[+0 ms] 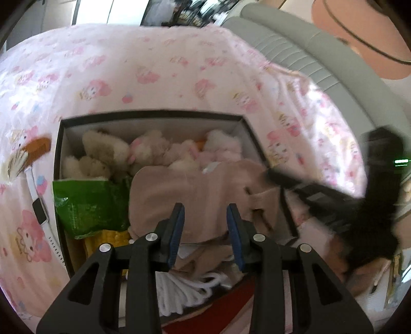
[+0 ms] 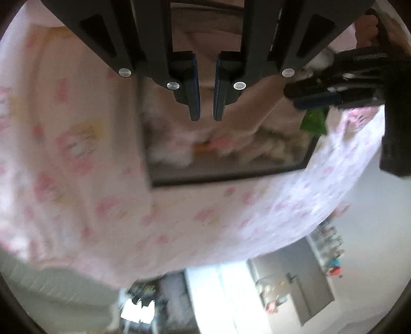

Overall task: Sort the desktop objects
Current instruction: 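Lower the beige cloth into the black box and open the left gripper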

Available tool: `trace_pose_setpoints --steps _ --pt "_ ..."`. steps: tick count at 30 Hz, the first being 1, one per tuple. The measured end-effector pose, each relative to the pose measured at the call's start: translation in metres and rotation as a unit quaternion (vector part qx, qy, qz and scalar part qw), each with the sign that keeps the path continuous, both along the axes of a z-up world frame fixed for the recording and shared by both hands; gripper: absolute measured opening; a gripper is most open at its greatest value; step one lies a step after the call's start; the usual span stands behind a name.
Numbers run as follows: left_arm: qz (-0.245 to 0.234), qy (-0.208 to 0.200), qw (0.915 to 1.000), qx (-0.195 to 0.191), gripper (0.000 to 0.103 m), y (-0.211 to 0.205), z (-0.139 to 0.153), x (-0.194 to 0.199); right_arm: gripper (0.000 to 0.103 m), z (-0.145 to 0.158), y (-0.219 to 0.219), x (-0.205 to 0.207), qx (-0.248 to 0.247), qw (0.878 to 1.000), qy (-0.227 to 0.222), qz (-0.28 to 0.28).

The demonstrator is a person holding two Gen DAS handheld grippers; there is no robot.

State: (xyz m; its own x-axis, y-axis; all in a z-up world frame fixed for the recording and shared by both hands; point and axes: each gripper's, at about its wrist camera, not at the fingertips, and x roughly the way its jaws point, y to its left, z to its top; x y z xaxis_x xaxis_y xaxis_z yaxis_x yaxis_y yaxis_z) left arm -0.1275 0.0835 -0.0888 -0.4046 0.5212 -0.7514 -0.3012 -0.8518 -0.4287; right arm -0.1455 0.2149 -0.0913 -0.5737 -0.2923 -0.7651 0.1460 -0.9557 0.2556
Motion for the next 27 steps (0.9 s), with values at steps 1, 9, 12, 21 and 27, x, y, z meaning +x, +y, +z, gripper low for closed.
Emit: trace_pose_setpoints --steps 1,9,12,21,27 --pt "-0.003 0.003 1.0000 0.004 0.033 0.001 0.002 0.001 0.008 -0.013 -0.002 -0.005 -0.015 0.999 -0.031 0.007" --pt "0.017 -0.021 0.9992 -0.029 0.033 0.010 -0.023 -0.005 0.008 -0.042 0.010 -0.010 -0.035 0.995 -0.092 -0.010" --pt "0.027 -0.024 0.9990 -0.027 0.033 0.006 -0.026 -0.003 0.008 -0.042 0.016 -0.005 -0.036 0.995 -0.093 -0.014" --pt "0.020 -0.014 0.9996 0.016 0.033 0.007 -0.014 -0.004 0.014 -0.023 0.012 0.007 -0.003 0.999 -0.020 -0.030" --pt "0.028 -0.023 0.9993 0.009 0.032 0.012 -0.028 -0.004 0.015 -0.046 0.024 0.000 -0.014 0.995 -0.088 -0.055"
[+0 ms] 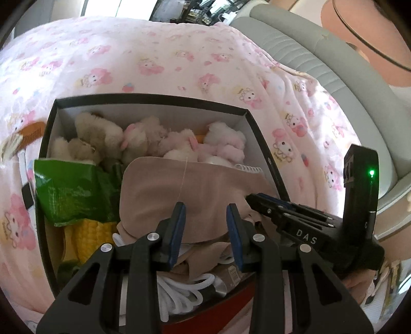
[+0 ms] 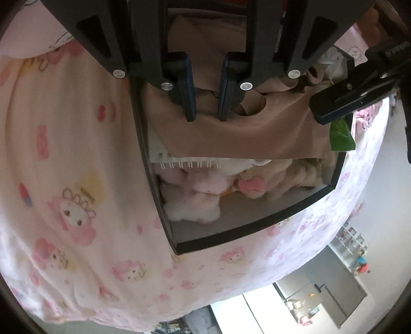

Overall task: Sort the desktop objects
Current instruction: 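Lower the beige cloth into the black box and open the left gripper, then move both grippers away from the box toward the pink plush toy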

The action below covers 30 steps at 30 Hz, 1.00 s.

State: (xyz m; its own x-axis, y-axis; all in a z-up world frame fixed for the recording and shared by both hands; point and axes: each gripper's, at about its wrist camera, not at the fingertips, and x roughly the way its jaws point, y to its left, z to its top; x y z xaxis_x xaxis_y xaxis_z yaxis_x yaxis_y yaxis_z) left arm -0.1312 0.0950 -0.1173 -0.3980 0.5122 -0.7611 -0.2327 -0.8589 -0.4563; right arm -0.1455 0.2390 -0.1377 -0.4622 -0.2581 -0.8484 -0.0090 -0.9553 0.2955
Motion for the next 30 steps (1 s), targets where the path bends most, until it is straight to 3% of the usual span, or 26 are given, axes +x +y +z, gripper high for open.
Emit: trace_pose_setpoints --steps 6,12,15,18,20,24,30 --pt "0.012 -0.005 0.9995 0.029 0.032 -0.008 -0.005 0.006 0.015 0.001 -0.016 0.003 0.048 0.999 0.009 0.009" --pt "0.004 0.014 0.9991 0.040 0.038 -0.010 0.015 0.008 0.017 0.019 -0.016 0.008 0.045 0.999 0.017 0.001" --pt "0.006 0.036 0.9985 0.040 0.044 -0.011 0.033 0.015 0.026 0.038 -0.022 0.015 0.058 0.998 0.032 -0.009" --pt "0.006 0.055 0.9981 0.027 0.045 -0.010 0.048 0.026 0.029 0.060 -0.033 0.027 0.062 0.997 0.047 -0.010" --pt "-0.007 0.066 0.9965 0.051 0.055 -0.011 0.056 0.034 0.036 0.068 -0.040 0.032 0.064 0.996 0.059 -0.009" --pt "0.003 0.083 0.9952 0.051 0.056 -0.021 0.070 0.049 0.044 0.083 -0.051 0.043 0.070 0.994 0.082 -0.014" --pt "0.009 0.094 0.9950 0.032 0.056 -0.034 0.081 0.069 0.046 0.100 -0.064 0.065 0.056 0.993 0.100 -0.009"
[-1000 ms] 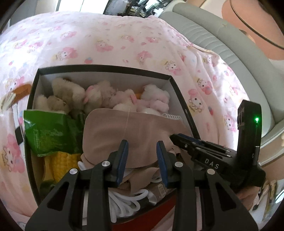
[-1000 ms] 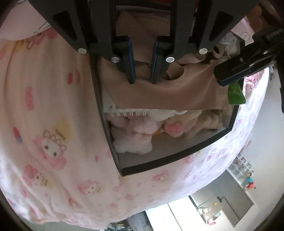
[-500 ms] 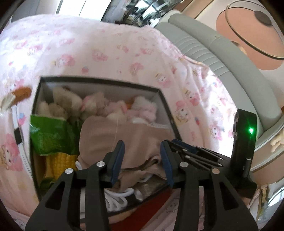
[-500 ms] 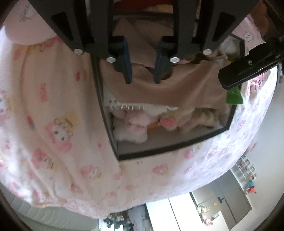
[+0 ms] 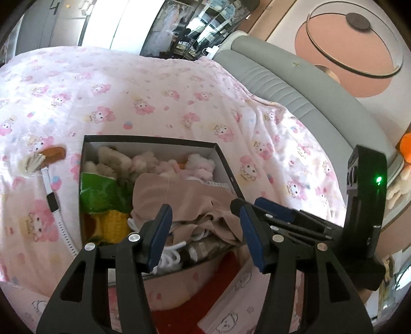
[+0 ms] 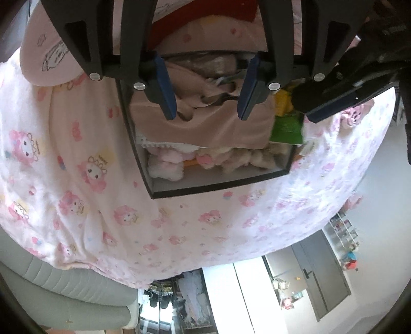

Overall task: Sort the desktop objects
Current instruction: 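Move both grippers away from the box toward the pink plush toy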

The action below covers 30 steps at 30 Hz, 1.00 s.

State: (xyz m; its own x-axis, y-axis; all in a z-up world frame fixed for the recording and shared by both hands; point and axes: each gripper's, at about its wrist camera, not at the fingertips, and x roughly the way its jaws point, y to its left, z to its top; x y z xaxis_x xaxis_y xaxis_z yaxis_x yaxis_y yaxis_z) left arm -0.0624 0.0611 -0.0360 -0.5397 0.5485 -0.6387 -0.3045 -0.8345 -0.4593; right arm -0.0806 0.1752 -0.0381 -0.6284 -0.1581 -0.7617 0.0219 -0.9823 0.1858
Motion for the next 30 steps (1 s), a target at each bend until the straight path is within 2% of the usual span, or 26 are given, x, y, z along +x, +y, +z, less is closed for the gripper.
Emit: trace_pose_setpoints --steps 4,10,16,25,30 --pt "0.010 0.008 0.9996 -0.026 0.056 -0.009 0.002 0.012 0.046 0.005 -0.015 0.004 0.015 1.000 0.006 0.013" --pt "0.020 0.002 0.9994 -0.028 0.056 -0.028 0.002 0.020 0.046 0.004 -0.036 0.013 0.012 0.999 0.004 0.029" --pt "0.043 0.002 0.9979 -0.048 0.056 -0.051 0.005 0.029 0.046 0.001 -0.064 0.013 0.010 0.999 0.000 0.051" --pt "0.115 -0.008 0.9919 -0.052 0.056 -0.122 -0.001 0.047 0.046 -0.005 -0.137 0.005 0.007 0.992 -0.015 0.123" --pt "0.167 -0.024 0.9850 -0.039 0.056 -0.174 -0.019 0.058 0.046 -0.019 -0.191 -0.001 0.012 0.985 -0.035 0.169"
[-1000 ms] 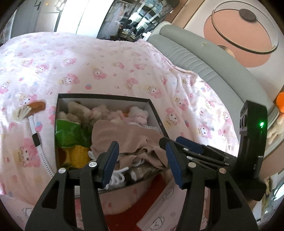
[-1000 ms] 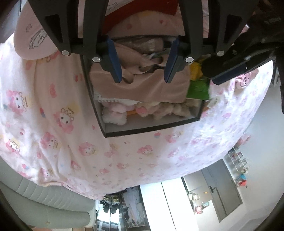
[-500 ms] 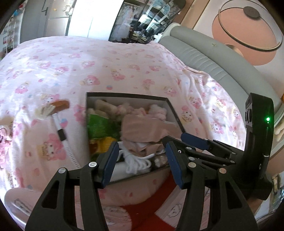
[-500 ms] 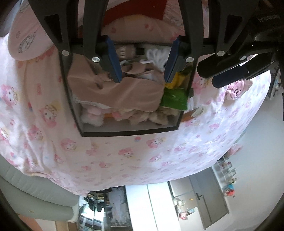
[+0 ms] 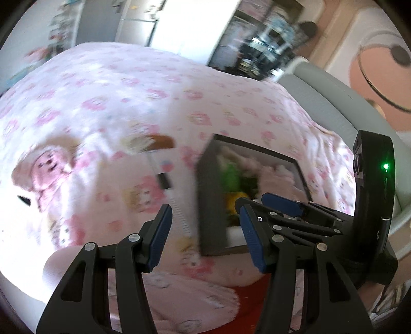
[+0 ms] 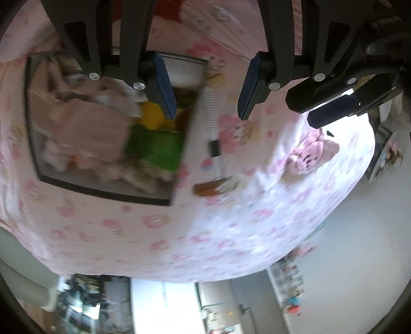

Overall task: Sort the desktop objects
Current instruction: 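Move both grippers away from the box toward the pink plush toy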

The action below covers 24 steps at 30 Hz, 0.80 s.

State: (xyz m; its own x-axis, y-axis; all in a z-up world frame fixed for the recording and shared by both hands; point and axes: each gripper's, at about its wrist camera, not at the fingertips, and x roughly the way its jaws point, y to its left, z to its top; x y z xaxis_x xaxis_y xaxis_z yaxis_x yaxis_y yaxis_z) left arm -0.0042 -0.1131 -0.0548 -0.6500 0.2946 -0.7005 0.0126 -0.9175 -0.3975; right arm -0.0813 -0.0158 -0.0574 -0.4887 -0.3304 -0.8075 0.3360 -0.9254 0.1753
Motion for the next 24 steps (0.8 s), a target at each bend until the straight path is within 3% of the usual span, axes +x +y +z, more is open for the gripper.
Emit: trace_pose_setpoints --steps 7,13,24 --pt "0.070 -0.004 0.9975 0.005 0.056 -0.070 -0.021 0.017 0.046 -0.020 -0.083 -0.013 0.013 0.995 -0.038 0.088" --pt "0.123 -0.018 0.9919 0.023 0.056 -0.124 -0.043 0.023 0.046 -0.038 -0.143 -0.023 0.024 0.990 -0.053 0.127" --pt "0.194 -0.041 0.9777 0.069 0.056 -0.197 -0.092 0.014 0.046 -0.080 -0.210 -0.059 0.041 0.981 -0.104 0.160"
